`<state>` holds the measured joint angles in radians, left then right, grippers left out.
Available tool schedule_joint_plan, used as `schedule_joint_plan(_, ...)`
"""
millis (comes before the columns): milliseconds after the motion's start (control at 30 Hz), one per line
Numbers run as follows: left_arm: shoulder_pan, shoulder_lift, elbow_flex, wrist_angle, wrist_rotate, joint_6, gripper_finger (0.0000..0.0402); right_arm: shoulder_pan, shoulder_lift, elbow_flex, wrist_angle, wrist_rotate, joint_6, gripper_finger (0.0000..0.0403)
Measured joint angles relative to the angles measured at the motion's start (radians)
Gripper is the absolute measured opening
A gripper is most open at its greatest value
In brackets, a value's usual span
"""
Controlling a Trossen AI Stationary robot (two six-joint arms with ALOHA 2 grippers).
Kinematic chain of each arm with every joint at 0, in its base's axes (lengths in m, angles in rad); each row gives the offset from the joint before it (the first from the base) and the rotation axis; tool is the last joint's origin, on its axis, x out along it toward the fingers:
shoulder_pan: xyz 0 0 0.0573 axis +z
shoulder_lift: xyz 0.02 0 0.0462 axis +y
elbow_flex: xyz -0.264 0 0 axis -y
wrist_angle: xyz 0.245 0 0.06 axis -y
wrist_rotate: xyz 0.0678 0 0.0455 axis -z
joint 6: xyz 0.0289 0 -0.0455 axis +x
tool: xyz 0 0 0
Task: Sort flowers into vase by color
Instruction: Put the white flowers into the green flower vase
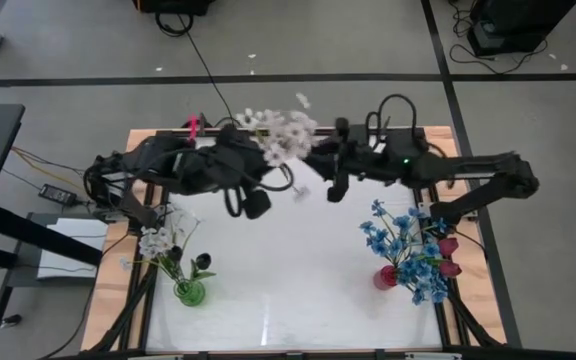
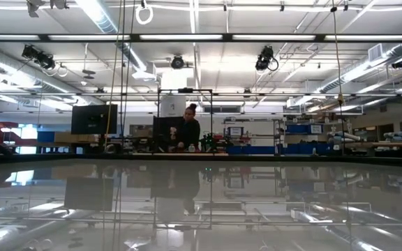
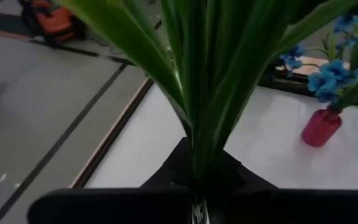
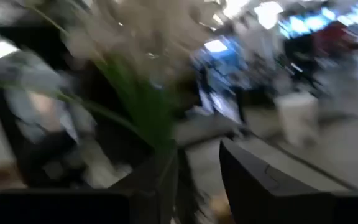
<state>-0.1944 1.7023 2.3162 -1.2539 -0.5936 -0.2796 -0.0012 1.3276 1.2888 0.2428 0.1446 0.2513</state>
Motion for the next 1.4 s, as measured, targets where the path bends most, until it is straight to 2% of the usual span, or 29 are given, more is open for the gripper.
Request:
schedule_joint_plan(100,-0.015,-0.019,0.001,-0.065,-0.042,-0.043,0.0016,-0.013,-0.079,0.000,-0.185,0.051,0.007,0.0131)
schedule_joint_plan(200,-0.035,-0.028,0.000,-0.104,-0.068,-0.074,0.0016,-0.030,-0.164,0.000,-0.338,0.049,0.028,0.0122)
schedule_joint_plan(367,-0.057,-0.044,0.000,-0.103,-0.113,-0.086,0.0016,-0.042,-0.264,0.001,-0.558,0.015,0.040,0.0090)
schedule_joint_plan(533,-0.081,-0.026,0.000,-0.072,-0.146,-0.071,0.0016,-0.031,-0.340,0.001,-0.689,-0.023,0.035,0.0056)
schedule_joint_plan(733,-0.111,-0.023,0.001,0.049,-0.114,0.001,0.0015,-0.018,-0.390,0.000,-0.710,-0.009,0.037,0.0022)
schedule_joint_plan(1000,-0.127,-0.061,0.000,0.037,-0.101,-0.021,0.0015,-0.018,-0.394,0.000,-0.714,-0.008,0.036,0.0019)
schedule_joint_plan(1033,-0.132,-0.065,0.000,0.012,-0.107,-0.024,0.0015,-0.018,-0.391,0.000,-0.713,-0.008,0.036,0.0021)
schedule_joint_plan(1100,-0.134,-0.066,-0.008,-0.117,-0.235,-0.071,0.0015,-0.018,-0.387,0.000,-0.714,-0.008,0.034,0.0023)
schedule_joint_plan(1133,-0.124,-0.067,-0.029,-0.191,-0.291,-0.130,0.0015,-0.018,-0.385,0.000,-0.716,-0.008,0.034,0.0024)
schedule_joint_plan(1200,-0.093,-0.069,-0.093,-0.212,-0.283,-0.187,0.0015,-0.019,-0.385,0.000,-0.716,-0.008,0.027,0.0024)
schedule_joint_plan(1267,-0.085,-0.074,-0.172,-0.162,-0.250,-0.200,0.0015,-0.022,-0.385,0.000,-0.715,-0.008,0.009,0.0023)
schedule_joint_plan(1400,-0.100,-0.106,-0.320,0.039,-0.145,-0.145,0.0017,-0.023,-0.380,0.000,-0.714,-0.003,-0.018,0.0022)
